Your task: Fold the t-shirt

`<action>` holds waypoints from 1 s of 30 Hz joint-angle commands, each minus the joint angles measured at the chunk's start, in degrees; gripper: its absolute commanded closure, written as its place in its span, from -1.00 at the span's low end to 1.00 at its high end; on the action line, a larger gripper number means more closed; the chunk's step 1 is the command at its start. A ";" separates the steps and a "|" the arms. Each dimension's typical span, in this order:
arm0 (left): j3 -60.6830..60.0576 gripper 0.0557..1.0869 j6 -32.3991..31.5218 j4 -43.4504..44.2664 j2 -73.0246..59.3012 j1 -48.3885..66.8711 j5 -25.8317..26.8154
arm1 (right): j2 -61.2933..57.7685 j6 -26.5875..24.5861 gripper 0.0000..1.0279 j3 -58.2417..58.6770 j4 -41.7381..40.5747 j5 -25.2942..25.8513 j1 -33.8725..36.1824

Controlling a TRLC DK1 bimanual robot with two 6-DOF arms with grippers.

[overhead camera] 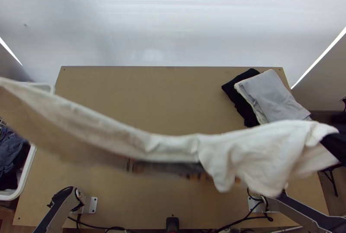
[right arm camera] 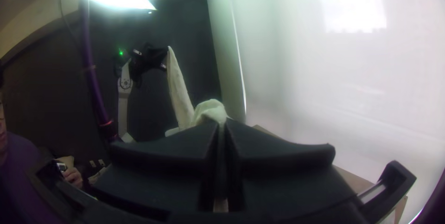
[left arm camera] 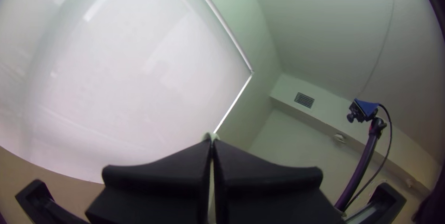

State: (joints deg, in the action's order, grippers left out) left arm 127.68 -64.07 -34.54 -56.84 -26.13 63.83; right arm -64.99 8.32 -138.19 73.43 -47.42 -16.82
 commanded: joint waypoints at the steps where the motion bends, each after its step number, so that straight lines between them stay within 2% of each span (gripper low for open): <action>1: -0.50 0.93 -0.09 0.18 2.00 0.82 -0.11 | 1.01 -0.05 0.94 -0.06 1.89 -0.31 -0.67; 5: -6.92 0.93 0.70 0.27 0.33 0.64 -0.11 | -1.89 -1.11 0.94 0.47 1.72 -0.22 -1.11; 8: -16.76 0.93 3.87 0.36 -0.29 -0.50 0.06 | -4.35 -5.15 0.94 6.62 1.81 -0.04 -1.02; 15: -43.57 0.93 20.39 0.62 -0.99 -2.17 -0.46 | -11.56 -10.34 0.94 29.12 0.22 -0.04 1.44; 20: -52.27 0.93 29.88 0.62 -7.94 0.20 -4.16 | -18.33 -11.57 0.94 37.82 -6.28 -0.57 5.22; 25: -54.90 0.93 36.65 1.76 -15.67 2.66 -9.43 | -28.08 -13.50 0.94 37.73 -11.38 -0.57 8.38; 30: -53.59 0.93 36.12 7.83 -26.04 3.28 -12.24 | -38.37 -14.21 0.94 30.79 -11.73 -0.48 9.96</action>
State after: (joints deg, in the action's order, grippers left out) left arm 76.23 -31.16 -31.59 -71.53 -24.23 55.61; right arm -91.35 -4.56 -104.12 64.07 -47.88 -9.56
